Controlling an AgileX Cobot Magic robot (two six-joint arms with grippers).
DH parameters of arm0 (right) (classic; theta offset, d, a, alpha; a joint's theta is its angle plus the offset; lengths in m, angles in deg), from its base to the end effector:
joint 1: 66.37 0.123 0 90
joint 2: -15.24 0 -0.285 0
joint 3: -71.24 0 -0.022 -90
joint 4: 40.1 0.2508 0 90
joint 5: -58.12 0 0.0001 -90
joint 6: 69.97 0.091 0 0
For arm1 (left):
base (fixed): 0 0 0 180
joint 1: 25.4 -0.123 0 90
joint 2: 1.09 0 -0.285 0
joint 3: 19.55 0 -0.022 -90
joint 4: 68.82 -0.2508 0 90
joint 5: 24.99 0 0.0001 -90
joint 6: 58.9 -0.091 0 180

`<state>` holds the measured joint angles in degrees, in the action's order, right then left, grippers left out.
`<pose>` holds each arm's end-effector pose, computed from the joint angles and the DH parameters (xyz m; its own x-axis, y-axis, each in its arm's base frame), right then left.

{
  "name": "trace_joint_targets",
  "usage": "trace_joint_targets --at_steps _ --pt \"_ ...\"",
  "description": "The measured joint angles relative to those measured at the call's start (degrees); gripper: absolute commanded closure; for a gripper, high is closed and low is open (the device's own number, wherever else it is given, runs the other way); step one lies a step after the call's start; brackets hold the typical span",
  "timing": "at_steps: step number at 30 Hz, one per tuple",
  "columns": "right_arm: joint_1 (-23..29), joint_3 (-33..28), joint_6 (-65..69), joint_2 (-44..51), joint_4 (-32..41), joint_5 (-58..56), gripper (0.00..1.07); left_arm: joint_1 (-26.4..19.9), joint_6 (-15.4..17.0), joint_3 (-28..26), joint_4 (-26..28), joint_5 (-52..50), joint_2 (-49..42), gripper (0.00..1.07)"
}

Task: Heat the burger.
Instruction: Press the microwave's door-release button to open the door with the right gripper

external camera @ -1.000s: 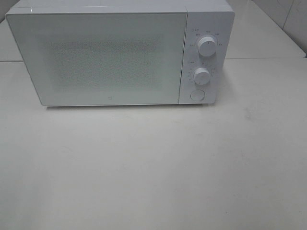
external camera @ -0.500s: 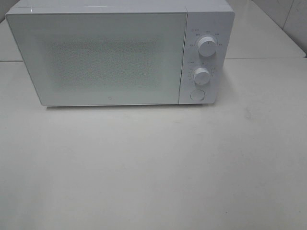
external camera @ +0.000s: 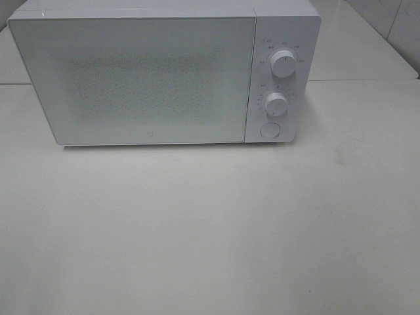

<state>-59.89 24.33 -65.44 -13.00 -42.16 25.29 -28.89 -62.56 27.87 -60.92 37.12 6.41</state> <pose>0.0720 0.0064 0.3152 -0.3107 0.0138 -0.9504 -0.0793 0.9960 0.0404 -0.0087 -0.0116 0.2815 -0.4501 -0.0284 -0.8925 0.0474 0.9973 -0.0556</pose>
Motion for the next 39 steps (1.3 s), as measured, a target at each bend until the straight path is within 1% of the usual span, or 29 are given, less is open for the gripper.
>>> trace_joint_targets --at_steps 2,3,4,6,7,9,10,11,13,16,17,18,19,20,21,22,23,24,25,26,28,29,31,32,33,35,36,37,39 --pt "0.00 0.00 0.00 -4.13 0.00 3.90 0.33 0.00 0.00 0.00 0.00 0.00 0.00 0.07" --pt "0.00 0.00 0.00 -4.13 0.00 3.90 0.33 0.00 0.00 0.00 0.00 0.00 0.00 0.07" --pt "0.00 0.00 0.00 -7.16 0.00 6.76 0.33 0.00 0.00 0.00 0.00 0.00 0.00 0.07" --pt "0.00 0.00 0.00 -8.77 0.00 8.14 0.33 0.00 0.00 0.00 0.00 0.00 0.00 0.07" --pt "0.00 0.00 0.00 -11.57 0.00 10.54 0.33 0.00 0.00 0.00 0.00 0.00 0.00 0.07" --pt "0.00 0.00 0.00 -12.89 0.00 11.57 0.33 0.00 0.00 0.00 0.00 0.00 0.00 0.07" --pt "0.00 0.00 0.00 -16.10 0.00 14.04 0.33 0.00 0.00 0.00 0.00 0.00 0.00 0.07" --pt "0.00 0.00 0.00 -16.10 0.00 14.04 0.33 0.00 0.00 0.00 0.00 0.00 0.00 0.07" --pt "0.00 0.00 0.00 -20.57 0.00 17.53 0.33 0.00 0.00 0.00 0.00 0.00 0.00 0.07" --pt "0.00 -0.11 0.00 -23.43 0.00 20.80 0.33 0.00 0.00 0.00 0.00 0.00 0.00 0.07" --pt "0.00 -0.40 0.00 -24.52 0.00 22.63 0.33 0.00 0.00 0.00 0.00 0.00 0.00 0.07" --pt "0.00 -1.43 0.00 -26.87 0.00 27.79 0.33 0.00 0.00 0.00 0.00 0.00 0.00 0.07" --pt "0.00 -1.43 0.00 -26.87 0.00 27.79 0.33 0.00 0.00 0.00 0.00 0.00 0.00 0.07" --pt "0.00 -2.18 0.00 -28.07 0.00 30.54 0.33 0.00 0.00 0.00 0.00 0.00 0.00 0.07" --pt "0.00 -3.72 0.00 -30.08 0.00 35.58 0.33 0.00 0.00 0.00 0.00 0.00 0.00 0.07" --pt "0.00 -3.72 0.00 -30.08 0.00 35.58 0.33 0.00 0.00 0.00 0.00 0.00 0.00 0.07" --pt "0.00 -4.93 0.00 -32.49 0.00 40.79 0.33 0.00 0.00 0.00 0.00 0.00 0.00 0.07" --pt "0.00 -5.50 0.00 -33.46 0.00 43.66 0.33 0.00 0.00 0.00 0.00 0.00 0.00 0.07" --pt "0.00 -5.50 0.00 -33.46 0.00 43.66 0.33 0.00 0.00 0.00 0.00 0.00 0.00 0.07" --pt "0.00 -6.30 0.00 -35.64 0.00 48.30 0.33 0.00 0.00 0.00 0.00 0.00 0.00 0.07" --pt "0.00 -6.65 0.00 -36.90 0.00 50.48 0.33 0.00 0.00 0.00 0.00 0.00 0.00 0.07" --pt "0.00 -7.33 0.00 -39.59 0.00 54.77 0.31 0.00 0.00 0.00 0.00 0.00 0.00 0.07" --pt "0.00 -7.56 0.00 -40.97 0.00 56.84 0.30 0.00 0.00 0.00 0.00 0.00 0.00 0.07" --pt "0.00 -8.08 0.00 -43.66 0.34 60.85 0.31 0.00 0.00 0.00 0.00 0.00 0.00 0.07" --pt "0.00 -8.08 0.00 -43.66 0.34 60.85 0.31 0.00 0.00 0.00 0.00 0.00 0.00 0.07" --pt "0.00 -8.59 -0.29 -47.96 2.06 65.95 0.31 0.00 0.00 0.00 0.00 0.00 0.00 0.07" --pt "0.00 -8.59 -0.29 -47.96 2.06 65.95 0.31 0.00 0.00 0.00 0.00 0.00 0.00 0.07" --pt "0.00 -8.94 -1.60 -50.99 3.78 68.64 0.31 0.00 0.00 0.00 0.00 0.00 0.00 0.07" --pt "0.00 -9.28 -2.18 -52.25 4.53 69.73 0.31 0.00 0.00 0.00 0.00 0.00 0.00 0.07"
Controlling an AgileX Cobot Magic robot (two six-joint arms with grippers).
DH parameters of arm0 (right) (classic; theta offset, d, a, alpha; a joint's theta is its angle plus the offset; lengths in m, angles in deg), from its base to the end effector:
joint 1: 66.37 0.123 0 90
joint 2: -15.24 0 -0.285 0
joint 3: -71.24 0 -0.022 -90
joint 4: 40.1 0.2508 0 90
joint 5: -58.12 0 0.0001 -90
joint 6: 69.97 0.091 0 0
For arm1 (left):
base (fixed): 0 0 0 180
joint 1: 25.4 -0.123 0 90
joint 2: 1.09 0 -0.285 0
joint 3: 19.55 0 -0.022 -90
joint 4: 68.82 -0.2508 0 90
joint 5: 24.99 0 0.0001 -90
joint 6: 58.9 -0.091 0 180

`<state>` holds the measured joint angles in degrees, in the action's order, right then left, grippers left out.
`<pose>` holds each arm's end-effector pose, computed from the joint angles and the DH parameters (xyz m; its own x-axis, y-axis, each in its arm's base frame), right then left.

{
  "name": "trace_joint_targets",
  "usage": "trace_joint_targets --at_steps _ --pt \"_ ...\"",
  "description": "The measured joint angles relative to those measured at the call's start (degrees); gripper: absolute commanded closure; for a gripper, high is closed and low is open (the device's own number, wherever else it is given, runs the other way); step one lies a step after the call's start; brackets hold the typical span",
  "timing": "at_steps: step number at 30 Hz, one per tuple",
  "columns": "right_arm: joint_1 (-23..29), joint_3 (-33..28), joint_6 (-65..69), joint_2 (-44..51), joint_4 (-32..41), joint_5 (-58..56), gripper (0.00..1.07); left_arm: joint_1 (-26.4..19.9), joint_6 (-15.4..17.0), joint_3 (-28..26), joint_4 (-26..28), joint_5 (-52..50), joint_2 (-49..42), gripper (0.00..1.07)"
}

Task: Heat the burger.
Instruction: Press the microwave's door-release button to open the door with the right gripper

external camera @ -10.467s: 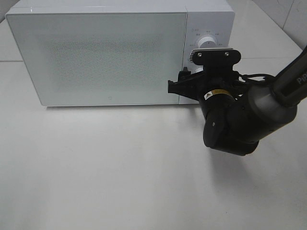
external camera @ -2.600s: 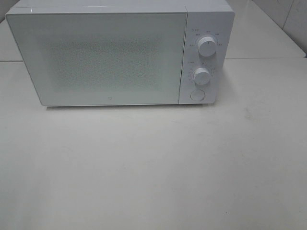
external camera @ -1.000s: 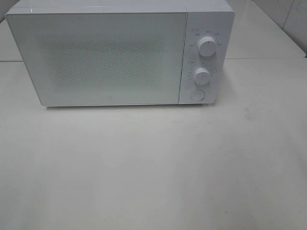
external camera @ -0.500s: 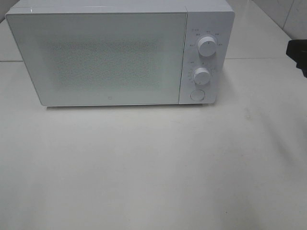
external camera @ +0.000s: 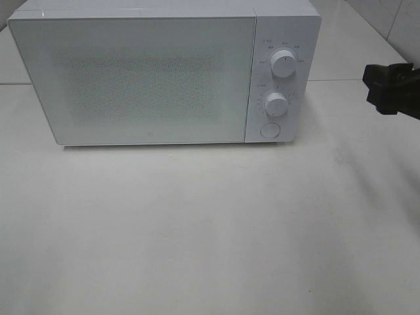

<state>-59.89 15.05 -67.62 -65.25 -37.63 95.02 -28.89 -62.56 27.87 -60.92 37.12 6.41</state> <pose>0.2294 0.0237 0.2211 -0.1753 0.0560 -0.9829 -0.0745 0.9948 0.0699 -0.0087 -0.0116 0.2815 -0.4501 -0.0284 -0.8925 0.0474 0.9973 -0.0556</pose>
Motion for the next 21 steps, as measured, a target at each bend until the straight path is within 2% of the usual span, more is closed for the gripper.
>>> trace_joint_targets --at_steps 3,5,6,7,9,11,15,17,18,20,21 --pt "0.97 -0.74 -2.98 -4.01 3.90 3.27 0.31 0.00 0.00 0.00 0.00 0.00 0.00 0.07" --pt "3.84 -1.38 -6.99 -7.91 9.11 7.33 0.31 0.00 0.00 0.00 0.00 0.00 0.00 0.07" --pt "3.84 -1.38 -6.99 -7.91 9.11 7.33 0.31 0.00 0.00 0.00 0.00 0.00 0.00 0.07" --pt "6.30 -1.60 -9.80 -10.20 13.12 9.45 0.31 0.00 0.00 0.00 0.00 0.00 0.00 0.07" --pt "7.73 -1.66 -11.23 -11.46 15.41 10.66 0.31 0.00 0.00 0.00 0.00 0.00 0.00 0.07" --pt "11.97 -1.78 -14.38 -14.78 21.43 13.69 0.31 0.00 0.00 0.00 0.00 0.00 0.00 0.07" --pt "15.76 -1.78 -16.33 -17.82 26.47 17.36 0.31 0.00 0.00 0.00 0.00 0.00 0.00 0.07" --pt "21.89 -1.72 -17.36 -21.37 32.31 20.91 0.31 0.00 0.00 0.00 0.00 0.00 0.00 0.07" --pt "21.89 -1.72 -17.36 -21.37 32.31 20.91 0.31 0.00 0.00 0.00 0.00 0.00 0.00 0.07" --pt "26.18 -1.55 -17.48 -23.43 36.10 22.23 0.31 0.00 0.00 0.00 0.00 0.00 0.00 0.07" --pt "26.18 -1.55 -17.48 -23.43 36.10 22.23 0.31 0.00 0.00 0.00 0.00 0.00 0.00 0.07"
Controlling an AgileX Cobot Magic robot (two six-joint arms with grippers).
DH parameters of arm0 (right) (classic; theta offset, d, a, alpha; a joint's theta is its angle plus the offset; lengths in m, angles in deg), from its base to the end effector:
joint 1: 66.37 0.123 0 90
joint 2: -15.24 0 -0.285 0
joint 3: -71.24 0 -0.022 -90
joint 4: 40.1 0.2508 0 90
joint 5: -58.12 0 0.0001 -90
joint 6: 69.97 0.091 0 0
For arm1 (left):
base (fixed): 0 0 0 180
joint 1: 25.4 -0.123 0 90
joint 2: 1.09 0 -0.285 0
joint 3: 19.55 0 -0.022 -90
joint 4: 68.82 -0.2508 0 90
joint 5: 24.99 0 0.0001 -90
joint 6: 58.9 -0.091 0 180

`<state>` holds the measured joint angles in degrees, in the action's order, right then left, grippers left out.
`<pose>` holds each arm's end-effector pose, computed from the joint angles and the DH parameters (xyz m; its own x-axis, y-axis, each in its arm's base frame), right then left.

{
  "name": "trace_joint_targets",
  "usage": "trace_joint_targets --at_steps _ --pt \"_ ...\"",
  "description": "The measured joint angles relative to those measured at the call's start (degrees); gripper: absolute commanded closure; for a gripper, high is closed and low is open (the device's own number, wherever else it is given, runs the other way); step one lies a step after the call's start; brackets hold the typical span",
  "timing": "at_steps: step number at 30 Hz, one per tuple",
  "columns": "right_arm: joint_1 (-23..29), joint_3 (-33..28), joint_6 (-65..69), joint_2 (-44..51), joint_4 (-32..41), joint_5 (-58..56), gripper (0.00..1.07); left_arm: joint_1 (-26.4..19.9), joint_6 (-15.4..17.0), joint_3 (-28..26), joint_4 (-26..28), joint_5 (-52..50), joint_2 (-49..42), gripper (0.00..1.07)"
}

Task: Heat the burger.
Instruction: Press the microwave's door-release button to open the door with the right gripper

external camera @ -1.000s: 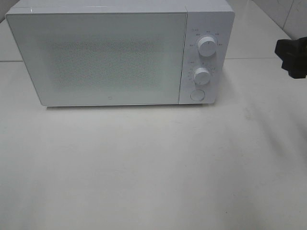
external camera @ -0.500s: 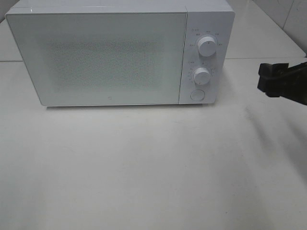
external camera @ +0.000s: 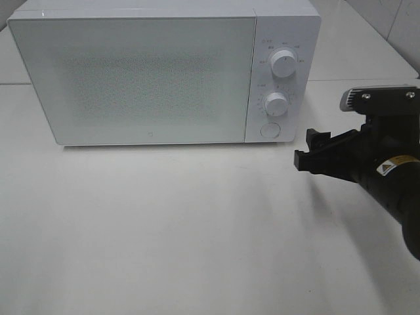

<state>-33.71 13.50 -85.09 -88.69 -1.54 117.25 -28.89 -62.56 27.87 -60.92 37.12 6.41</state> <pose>0.2292 0.0891 0.1433 -0.2766 -0.0529 -0.9595 0.0042 0.9984 -0.0562 -0.0087 -0.0116 0.2815 -0.4501 -0.0284 -0.8925 0.0474 0.9973 -0.0556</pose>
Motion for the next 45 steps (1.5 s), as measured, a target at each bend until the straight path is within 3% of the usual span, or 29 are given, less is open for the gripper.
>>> trace_joint_targets --at_steps 5,13,21,23,26,28,30,31,32,34,36,37,45 --pt "5.33 1.83 0.00 -2.81 4.87 0.40 0.31 0.00 0.00 0.00 0.00 0.00 0.00 0.07" --pt "6.82 2.64 1.32 -3.27 5.61 0.40 0.33 0.00 0.00 0.00 0.00 0.00 0.00 0.07" --pt "6.82 2.64 18.85 -3.27 5.67 0.40 0.43 0.00 0.00 0.00 0.00 0.00 0.00 0.07" --pt "6.82 2.64 29.28 -3.27 5.67 0.40 0.50 0.00 0.00 0.00 0.00 0.00 0.00 0.07" --pt "6.82 2.64 33.00 -3.27 5.67 0.40 0.52 0.00 0.00 0.00 0.00 0.00 0.00 0.07" --pt "6.82 2.64 47.27 -3.27 5.79 0.40 0.64 0.00 0.00 0.00 0.00 0.00 0.00 0.07" --pt "6.82 2.64 51.17 -3.27 5.79 0.40 0.68 0.00 0.00 0.00 0.00 0.00 0.00 0.07" --pt "6.82 2.64 58.56 -3.27 5.84 0.40 0.77 0.00 0.00 0.00 0.00 0.00 0.00 0.07" --pt "6.82 2.64 58.56 -3.27 5.84 0.40 0.77 0.00 0.00 0.00 0.00 0.00 0.00 0.07" --pt "6.82 2.64 67.84 -3.27 5.84 0.40 0.91 0.00 0.00 0.00 0.00 0.00 0.00 0.07" --pt "6.82 2.64 70.19 -3.27 5.84 0.40 0.95 0.00 0.00 0.00 0.00 0.00 0.00 0.07" --pt "6.82 2.64 74.83 -3.27 5.84 0.40 1.04 0.00 0.00 0.00 0.00 0.00 0.00 0.07" --pt "6.82 3.27 82.96 -3.27 6.07 0.40 1.07 0.00 0.00 0.00 0.00 0.00 0.00 0.07"
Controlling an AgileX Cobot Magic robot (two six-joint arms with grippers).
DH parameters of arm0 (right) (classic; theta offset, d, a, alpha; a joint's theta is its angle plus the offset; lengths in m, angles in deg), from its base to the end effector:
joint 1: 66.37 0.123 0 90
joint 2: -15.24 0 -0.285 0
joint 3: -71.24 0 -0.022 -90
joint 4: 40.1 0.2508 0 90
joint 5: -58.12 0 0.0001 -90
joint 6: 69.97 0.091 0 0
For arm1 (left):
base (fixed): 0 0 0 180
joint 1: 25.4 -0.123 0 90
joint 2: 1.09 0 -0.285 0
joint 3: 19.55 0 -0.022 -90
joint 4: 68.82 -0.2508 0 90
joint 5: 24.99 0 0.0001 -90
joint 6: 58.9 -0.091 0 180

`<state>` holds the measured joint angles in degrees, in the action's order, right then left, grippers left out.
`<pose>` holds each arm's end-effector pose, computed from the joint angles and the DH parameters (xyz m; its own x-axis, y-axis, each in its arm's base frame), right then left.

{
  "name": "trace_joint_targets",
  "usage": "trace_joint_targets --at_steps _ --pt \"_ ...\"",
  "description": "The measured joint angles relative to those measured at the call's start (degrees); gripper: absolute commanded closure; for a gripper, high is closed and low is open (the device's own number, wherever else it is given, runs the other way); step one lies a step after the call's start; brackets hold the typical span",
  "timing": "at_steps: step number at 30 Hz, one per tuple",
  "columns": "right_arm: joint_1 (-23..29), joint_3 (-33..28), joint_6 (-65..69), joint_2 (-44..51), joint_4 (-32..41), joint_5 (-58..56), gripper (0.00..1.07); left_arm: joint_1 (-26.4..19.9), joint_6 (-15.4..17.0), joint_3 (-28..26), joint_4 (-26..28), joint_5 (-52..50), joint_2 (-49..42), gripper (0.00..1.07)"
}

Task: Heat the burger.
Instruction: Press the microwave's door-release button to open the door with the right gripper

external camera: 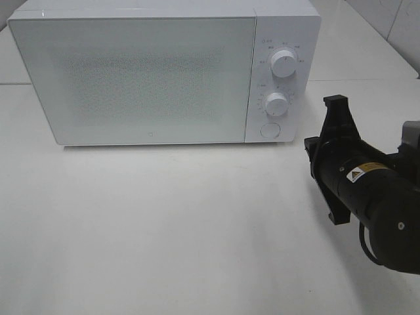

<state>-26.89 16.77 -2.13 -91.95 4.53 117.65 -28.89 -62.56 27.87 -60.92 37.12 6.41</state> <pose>0.2291 0.1174 0.1378 -0.0486 0.9880 -0.1467 0.2842 0.1545 0.9462 -0.0087 -0.0116 0.2815 -0.4501 -0.0284 -0.8925 0.0474 0.9973 -0.0556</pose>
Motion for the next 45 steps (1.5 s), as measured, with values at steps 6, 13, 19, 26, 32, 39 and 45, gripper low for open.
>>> trace_joint_targets --at_steps 6,13,19,26,32,39,45 --pt "0.00 2.18 0.06 0.00 -0.06 0.11 1.07 0.00 0.00 0.00 0.00 0.00 0.00 0.07" --pt "0.00 4.64 -0.34 -2.81 -0.06 0.86 1.07 0.00 0.00 0.00 0.00 0.00 0.00 0.07" --pt "0.00 8.25 1.09 -7.16 -0.23 0.86 1.07 0.00 0.00 0.00 0.00 0.00 0.00 0.07" --pt "0.00 11.46 1.20 -10.43 -0.23 0.69 1.07 0.00 0.00 0.00 0.00 0.00 0.00 0.07" --pt "0.00 14.55 1.20 -13.81 0.40 -0.92 1.07 0.00 0.00 0.00 0.00 0.00 0.00 0.07" --pt "-1.72 18.62 1.20 -17.30 1.03 -3.50 1.07 0.00 0.00 0.00 0.00 0.00 0.00 0.07" --pt "-3.04 21.03 1.20 -18.79 0.97 -4.64 1.07 0.00 0.00 0.00 0.00 0.00 0.00 0.07"
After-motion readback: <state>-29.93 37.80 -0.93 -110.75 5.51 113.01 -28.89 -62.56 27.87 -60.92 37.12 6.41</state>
